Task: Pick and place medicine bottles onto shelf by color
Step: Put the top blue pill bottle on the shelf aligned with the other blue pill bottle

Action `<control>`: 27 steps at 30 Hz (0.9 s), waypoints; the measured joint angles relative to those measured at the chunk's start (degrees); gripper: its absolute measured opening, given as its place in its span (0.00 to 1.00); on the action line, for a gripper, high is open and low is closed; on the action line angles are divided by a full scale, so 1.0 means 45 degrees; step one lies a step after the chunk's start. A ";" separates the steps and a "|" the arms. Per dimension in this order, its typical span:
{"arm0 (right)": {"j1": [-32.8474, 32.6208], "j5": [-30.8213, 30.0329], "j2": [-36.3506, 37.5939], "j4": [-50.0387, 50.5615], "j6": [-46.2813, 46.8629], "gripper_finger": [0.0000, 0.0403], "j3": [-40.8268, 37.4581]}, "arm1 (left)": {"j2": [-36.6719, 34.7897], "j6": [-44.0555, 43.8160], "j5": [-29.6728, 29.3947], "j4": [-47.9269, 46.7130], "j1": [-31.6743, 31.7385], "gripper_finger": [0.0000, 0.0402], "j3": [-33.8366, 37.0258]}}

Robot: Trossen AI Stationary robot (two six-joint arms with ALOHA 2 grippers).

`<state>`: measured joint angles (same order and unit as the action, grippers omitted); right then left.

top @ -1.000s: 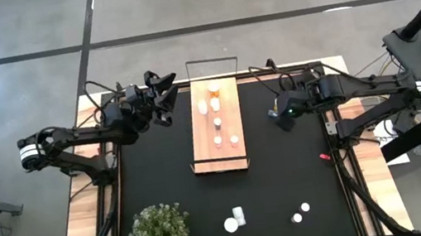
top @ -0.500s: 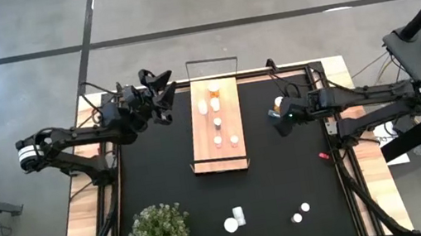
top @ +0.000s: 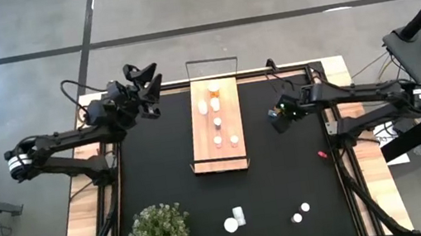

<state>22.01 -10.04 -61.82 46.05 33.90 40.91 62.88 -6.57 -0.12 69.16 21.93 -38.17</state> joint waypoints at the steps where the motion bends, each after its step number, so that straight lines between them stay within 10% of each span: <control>1: 0.0199 0.0078 -0.0173 -0.0059 -0.0171 0.56 0.0000 | -0.0092 0.0000 0.0000 -0.0181 -0.0001 0.45 0.0000; 27: 0.2370 0.1503 -0.3870 -0.2031 -0.3541 0.56 0.0000 | -0.0594 0.0939 -0.0049 -0.0614 0.0053 0.45 0.0019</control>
<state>32.67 -3.27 -79.24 36.92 17.96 40.91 60.20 -2.34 -0.34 66.39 22.17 -38.09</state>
